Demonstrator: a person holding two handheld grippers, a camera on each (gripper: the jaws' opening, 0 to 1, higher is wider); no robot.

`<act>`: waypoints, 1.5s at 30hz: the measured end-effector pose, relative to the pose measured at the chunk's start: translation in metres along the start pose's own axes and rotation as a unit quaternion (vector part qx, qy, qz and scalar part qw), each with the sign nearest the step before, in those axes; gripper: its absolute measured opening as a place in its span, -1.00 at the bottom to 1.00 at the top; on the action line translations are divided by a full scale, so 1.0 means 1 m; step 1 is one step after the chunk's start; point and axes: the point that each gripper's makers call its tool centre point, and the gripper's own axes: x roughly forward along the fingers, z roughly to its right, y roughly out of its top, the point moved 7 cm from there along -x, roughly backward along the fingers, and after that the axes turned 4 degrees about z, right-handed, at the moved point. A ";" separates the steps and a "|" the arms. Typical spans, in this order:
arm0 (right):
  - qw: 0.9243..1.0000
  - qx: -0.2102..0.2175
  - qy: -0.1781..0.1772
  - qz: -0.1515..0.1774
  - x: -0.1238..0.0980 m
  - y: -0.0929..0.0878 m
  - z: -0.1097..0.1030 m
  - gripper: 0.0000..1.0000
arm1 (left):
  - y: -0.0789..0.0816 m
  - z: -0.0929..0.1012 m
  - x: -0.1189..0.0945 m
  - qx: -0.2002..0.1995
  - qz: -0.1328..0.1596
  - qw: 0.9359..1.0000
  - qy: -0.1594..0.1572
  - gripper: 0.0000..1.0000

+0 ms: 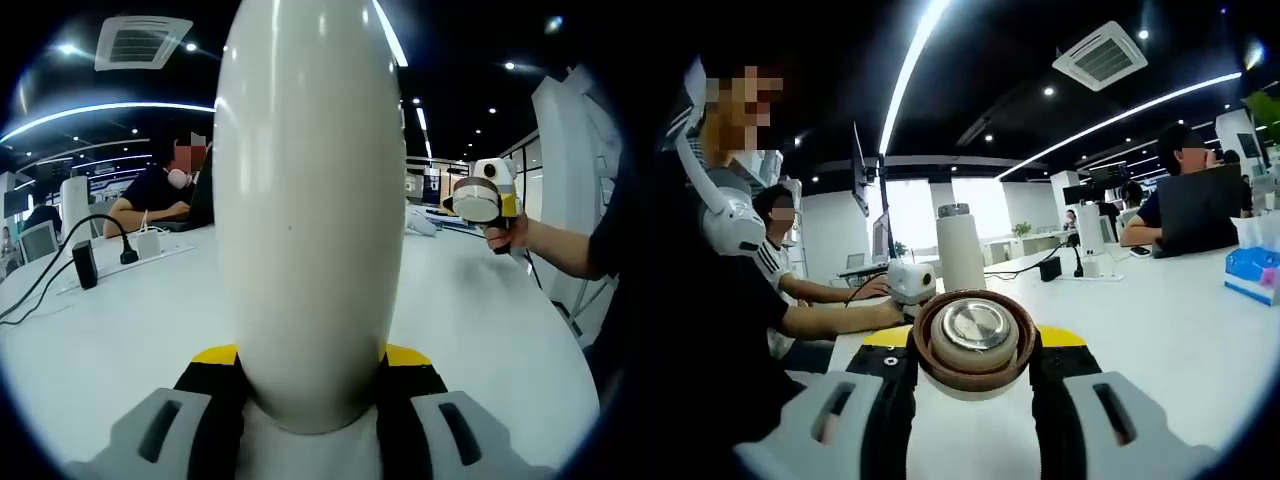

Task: Grasp the water cup twist off the cup lid place the cup lid on the table

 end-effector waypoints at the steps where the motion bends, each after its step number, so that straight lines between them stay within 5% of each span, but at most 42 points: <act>1: 1.000 0.001 0.000 -0.001 0.000 -0.001 0.000 -0.07 | 0.000 0.000 0.000 0.000 0.000 1.000 0.000 0.05; 31: 0.999 0.000 -0.008 -0.048 -0.002 -0.027 0.000 -0.07 | 0.000 0.000 0.000 0.000 0.000 1.000 0.001 0.05; 40: 0.995 -0.026 -0.009 -0.092 -0.001 -0.037 -0.001 -0.07 | 0.000 -0.001 0.000 0.000 0.000 1.000 0.001 0.05; 45: 0.988 -0.065 -0.015 -0.142 0.001 -0.049 0.002 -0.07 | 0.000 -0.001 0.001 0.000 0.000 1.000 0.001 0.05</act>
